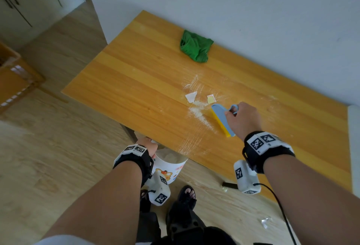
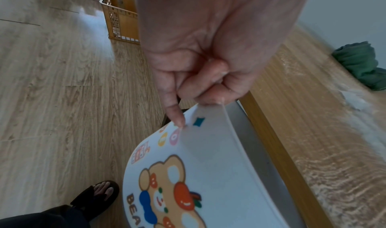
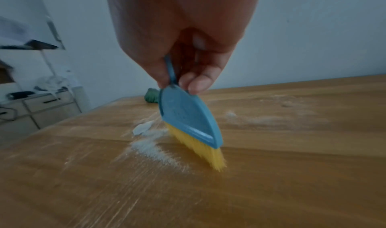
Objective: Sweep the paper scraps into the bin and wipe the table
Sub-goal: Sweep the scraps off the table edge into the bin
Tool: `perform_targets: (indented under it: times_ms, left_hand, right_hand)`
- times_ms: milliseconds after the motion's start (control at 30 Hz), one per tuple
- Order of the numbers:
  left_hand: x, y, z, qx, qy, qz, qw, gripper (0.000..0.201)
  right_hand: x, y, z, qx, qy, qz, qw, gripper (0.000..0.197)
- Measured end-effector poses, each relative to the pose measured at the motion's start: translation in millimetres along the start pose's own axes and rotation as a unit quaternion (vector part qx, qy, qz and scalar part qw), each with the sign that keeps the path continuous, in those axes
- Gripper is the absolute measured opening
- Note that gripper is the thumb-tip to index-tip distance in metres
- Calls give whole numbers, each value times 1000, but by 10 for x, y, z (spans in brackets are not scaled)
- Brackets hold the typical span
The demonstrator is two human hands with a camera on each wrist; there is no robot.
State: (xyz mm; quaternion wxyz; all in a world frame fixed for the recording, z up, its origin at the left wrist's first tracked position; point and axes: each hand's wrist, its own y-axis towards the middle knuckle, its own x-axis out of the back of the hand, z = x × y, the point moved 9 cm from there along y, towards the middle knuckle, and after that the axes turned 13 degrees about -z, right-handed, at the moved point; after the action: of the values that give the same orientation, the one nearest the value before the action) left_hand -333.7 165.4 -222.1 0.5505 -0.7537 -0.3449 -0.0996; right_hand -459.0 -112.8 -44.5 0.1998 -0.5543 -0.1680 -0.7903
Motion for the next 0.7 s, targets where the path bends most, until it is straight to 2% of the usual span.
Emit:
perform_targets:
  times_ms: [233, 400, 500, 600, 700]
  left_hand:
    - [-10, 10, -8, -2, 17, -7, 1000, 53]
    - [-29, 80, 30, 10, 18, -21, 1000, 41]
    - [-32, 120, 13, -5, 14, -37, 999, 39]
    - [-69, 131, 65, 13, 6, -14, 1000, 42]
    - [-68, 121, 84, 18, 1, -9, 1000, 43]
  right_hand:
    - [85, 84, -240, -52, 17, -32, 998, 29]
    - [325, 184, -635, -128, 17, -116, 985, 28]
    - [329, 205, -889, -144, -41, -97, 984, 31]
    - [198, 192, -1084, -157, -76, -63, 983, 36]
    - [-6, 213, -1108, -167, -68, -29, 983, 41]
